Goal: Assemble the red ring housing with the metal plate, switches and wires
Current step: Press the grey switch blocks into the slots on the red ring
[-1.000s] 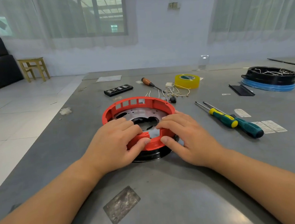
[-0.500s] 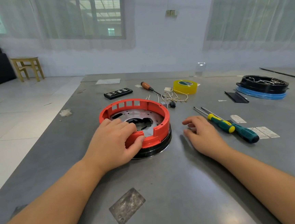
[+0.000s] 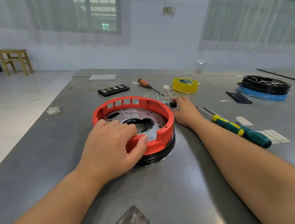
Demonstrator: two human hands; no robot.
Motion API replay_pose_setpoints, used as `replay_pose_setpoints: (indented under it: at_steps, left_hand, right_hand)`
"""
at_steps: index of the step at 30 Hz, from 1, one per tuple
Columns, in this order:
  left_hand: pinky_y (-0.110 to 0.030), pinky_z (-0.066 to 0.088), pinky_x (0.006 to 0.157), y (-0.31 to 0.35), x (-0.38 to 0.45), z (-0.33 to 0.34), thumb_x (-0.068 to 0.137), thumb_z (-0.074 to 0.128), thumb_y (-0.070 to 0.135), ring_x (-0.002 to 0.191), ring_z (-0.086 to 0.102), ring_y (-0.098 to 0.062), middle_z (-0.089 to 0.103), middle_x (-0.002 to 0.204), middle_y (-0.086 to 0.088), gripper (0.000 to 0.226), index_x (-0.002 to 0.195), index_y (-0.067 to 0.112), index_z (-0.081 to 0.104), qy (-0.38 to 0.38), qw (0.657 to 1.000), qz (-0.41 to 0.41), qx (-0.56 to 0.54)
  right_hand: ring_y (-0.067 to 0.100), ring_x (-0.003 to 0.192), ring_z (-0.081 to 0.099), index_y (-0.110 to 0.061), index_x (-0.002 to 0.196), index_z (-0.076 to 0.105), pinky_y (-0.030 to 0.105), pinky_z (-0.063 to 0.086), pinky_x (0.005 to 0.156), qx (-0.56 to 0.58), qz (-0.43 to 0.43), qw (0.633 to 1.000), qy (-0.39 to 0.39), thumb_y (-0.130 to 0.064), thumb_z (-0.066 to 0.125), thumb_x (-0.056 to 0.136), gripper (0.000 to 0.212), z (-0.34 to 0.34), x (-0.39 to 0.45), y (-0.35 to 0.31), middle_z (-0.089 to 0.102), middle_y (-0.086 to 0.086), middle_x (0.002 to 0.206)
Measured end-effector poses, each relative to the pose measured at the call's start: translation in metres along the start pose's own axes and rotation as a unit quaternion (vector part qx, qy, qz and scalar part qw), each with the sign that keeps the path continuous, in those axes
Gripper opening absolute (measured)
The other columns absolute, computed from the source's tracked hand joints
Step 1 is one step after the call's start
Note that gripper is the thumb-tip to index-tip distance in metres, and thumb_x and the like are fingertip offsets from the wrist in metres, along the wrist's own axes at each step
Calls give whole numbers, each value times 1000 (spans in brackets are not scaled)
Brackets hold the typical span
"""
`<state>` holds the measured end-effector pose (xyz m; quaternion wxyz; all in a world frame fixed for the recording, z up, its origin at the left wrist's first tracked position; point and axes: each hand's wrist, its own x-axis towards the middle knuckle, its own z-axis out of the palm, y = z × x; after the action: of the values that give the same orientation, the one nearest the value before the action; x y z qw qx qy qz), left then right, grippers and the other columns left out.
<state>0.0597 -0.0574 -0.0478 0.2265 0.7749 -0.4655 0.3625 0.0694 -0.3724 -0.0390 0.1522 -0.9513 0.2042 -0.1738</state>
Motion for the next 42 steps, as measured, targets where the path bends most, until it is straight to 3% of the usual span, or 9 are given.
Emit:
replay_pose_setpoints:
  at_steps: [5,11,17,22,27,34,38,42]
  left_hand:
    - [-41,42,61,0,1,3,95,49,48,54,39,-21,41,55,7,39,66,23,42,12,1000,3,-4]
    - [-40,42,62,2,1,0,95,49,47,55,38,-20,39,56,9,38,67,23,44,8,1000,-1,0]
    - [-45,44,71,4,-2,-2,98,46,48,64,47,-22,48,61,7,43,68,18,54,-10,999,-30,-13]
    - [-38,35,89,13,-10,-1,98,47,48,86,53,-21,58,76,10,38,79,20,63,-4,996,-75,-46]
    - [-40,34,93,19,-10,-3,99,45,47,94,55,-22,62,84,9,38,86,19,67,-15,995,-87,-36]
    - [-45,39,92,25,-9,-5,99,48,41,95,60,-27,68,91,5,34,97,16,71,-21,998,-63,-19]
    - [-44,36,95,30,-6,-4,97,48,40,99,60,-26,70,94,7,33,100,18,72,-24,996,-76,-26]
    - [-44,37,98,32,-3,-4,95,53,35,104,61,-24,70,99,6,29,110,20,72,0,999,-29,-19]
  right_hand:
    - [31,147,33,-18,153,45,43,28,122,-33,-16,999,-22,-16,46,99,54,5,19,6,35,6,162]
    - [30,135,47,-14,140,59,41,39,115,-22,-12,1000,9,-10,48,99,42,4,10,7,52,10,146]
    - [28,128,53,-15,138,59,38,43,109,-11,-17,1000,12,-17,51,101,38,-3,-30,7,51,11,141]
    - [21,113,57,-21,129,63,32,47,99,0,-68,998,-5,-39,60,98,36,-15,-77,9,54,5,124]
    - [15,97,55,-27,111,62,30,49,85,8,-89,996,1,-60,65,88,40,-20,-103,17,51,-3,108]
    - [5,80,57,-34,102,54,17,41,63,94,-97,990,36,-58,75,82,38,-27,-108,18,61,-13,94]
    - [2,81,61,-42,105,63,20,54,71,185,-118,972,86,-53,81,78,35,-36,-115,16,61,-15,98]
    - [9,92,65,-41,104,65,26,57,80,266,-139,941,159,-43,86,76,35,-44,-125,-2,64,-10,108]
